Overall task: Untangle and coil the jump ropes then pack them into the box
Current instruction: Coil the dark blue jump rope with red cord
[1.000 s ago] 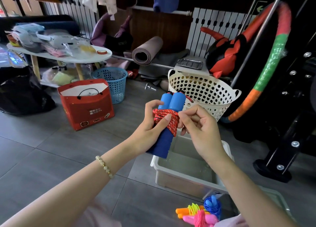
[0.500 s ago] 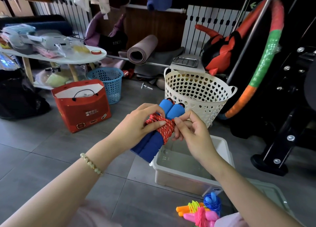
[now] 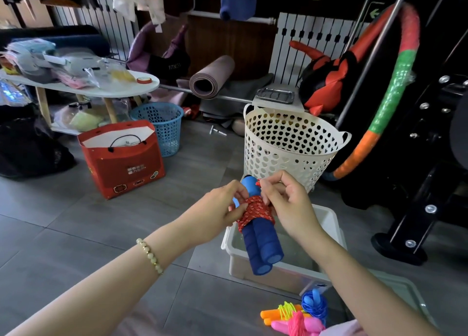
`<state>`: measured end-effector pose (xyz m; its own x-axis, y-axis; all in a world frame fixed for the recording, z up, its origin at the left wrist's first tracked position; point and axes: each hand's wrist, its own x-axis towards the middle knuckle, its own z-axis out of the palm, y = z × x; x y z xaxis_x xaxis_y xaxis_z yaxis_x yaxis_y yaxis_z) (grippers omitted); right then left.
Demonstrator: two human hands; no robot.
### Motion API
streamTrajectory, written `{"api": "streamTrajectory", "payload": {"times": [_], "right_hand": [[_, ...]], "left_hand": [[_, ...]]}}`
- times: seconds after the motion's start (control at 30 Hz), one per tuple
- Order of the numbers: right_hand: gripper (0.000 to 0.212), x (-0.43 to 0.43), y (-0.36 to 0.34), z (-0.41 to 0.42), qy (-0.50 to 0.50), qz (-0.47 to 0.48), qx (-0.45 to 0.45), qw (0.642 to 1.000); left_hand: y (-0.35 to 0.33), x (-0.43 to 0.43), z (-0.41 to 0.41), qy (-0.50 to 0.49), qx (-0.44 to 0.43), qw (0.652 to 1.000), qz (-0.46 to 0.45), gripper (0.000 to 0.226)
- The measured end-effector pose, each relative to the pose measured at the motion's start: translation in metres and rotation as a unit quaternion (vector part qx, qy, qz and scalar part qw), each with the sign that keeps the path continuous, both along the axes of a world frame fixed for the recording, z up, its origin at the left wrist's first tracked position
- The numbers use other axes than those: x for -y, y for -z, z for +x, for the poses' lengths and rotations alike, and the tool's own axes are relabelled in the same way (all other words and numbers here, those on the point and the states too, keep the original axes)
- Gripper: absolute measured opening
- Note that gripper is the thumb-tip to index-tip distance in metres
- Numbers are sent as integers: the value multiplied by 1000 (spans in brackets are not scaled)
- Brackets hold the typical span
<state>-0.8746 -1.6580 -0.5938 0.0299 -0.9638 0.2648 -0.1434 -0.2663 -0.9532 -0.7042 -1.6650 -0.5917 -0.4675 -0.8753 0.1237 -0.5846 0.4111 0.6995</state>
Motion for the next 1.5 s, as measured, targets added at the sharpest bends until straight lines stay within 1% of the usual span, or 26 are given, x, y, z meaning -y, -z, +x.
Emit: {"api": "streamTrajectory", "payload": {"times": [0.13, 0.3, 0.37, 0.47, 0.5, 0.6, 0.7, 0.8, 0.87, 0.93, 0.97, 1.03, 1.07, 1.13, 1.27, 1.33, 1.47, 1.5], "right_hand": [[14, -5, 0, 2, -24, -3, -26, 999], [16, -9, 3, 4, -44, -22, -83, 995], [16, -9, 4, 3, -40, -30, -105, 993], [15, -10, 0, 2, -48, -28, -98, 994], [15, -10, 0, 2, -54, -23, -96, 994], [11, -11, 2, 0, -66, -6, -98, 993], [10, -12, 3, -1, -67, 5, -86, 994], [11, -12, 1, 0, -65, 6, -66, 996], [12, -11, 1, -1, -59, 11, -51, 997], [12, -9, 2, -3, -59, 19, -54, 997], [12, -8, 4, -3, -60, 27, -53, 996], [13, -8, 7, -1, -61, 41, -41, 996], [14, -8, 8, 0, -61, 41, -37, 997], [16, -10, 8, 2, -54, 22, -46, 997], [9, -12, 6, 3, -43, 4, -79, 996], [11, -12, 6, 4, -35, 4, -92, 995], [5, -12, 3, 4, -15, 12, -94, 995], [4, -12, 2, 4, -16, 16, -91, 996]], "left_hand": [[1, 7, 3, 16, 59, 993, -101, 11], [-6, 5, 4, 11, 122, 984, -130, 20], [-4, 2, 4, 17, 128, 982, -138, 18], [-5, 2, 6, 20, 96, 989, -107, 4], [-6, 2, 8, 19, 81, 994, -77, 6], [-9, 5, 14, 19, -31, 999, 36, 6], [-11, 4, 16, 19, -95, 992, 86, 6], [-15, 2, 15, 25, -178, 967, 179, 5], [-15, 0, 15, 30, -203, 960, 189, 10], [-11, 0, 13, 25, -196, 971, 137, 10], [-8, 0, 12, 19, -176, 980, 91, 8], [0, 2, 10, 2, -108, 994, -15, 7], [4, 3, 9, -9, -74, 995, -60, 9], [5, 3, 8, -31, -56, 992, -113, 15], [4, 4, 6, -36, -88, 983, -158, 9], [6, 5, 6, -45, -89, 982, -157, 6], [7, 3, 3, -56, -92, 983, -148, 5], [7, 3, 2, -62, -103, 984, -133, 6]]}}
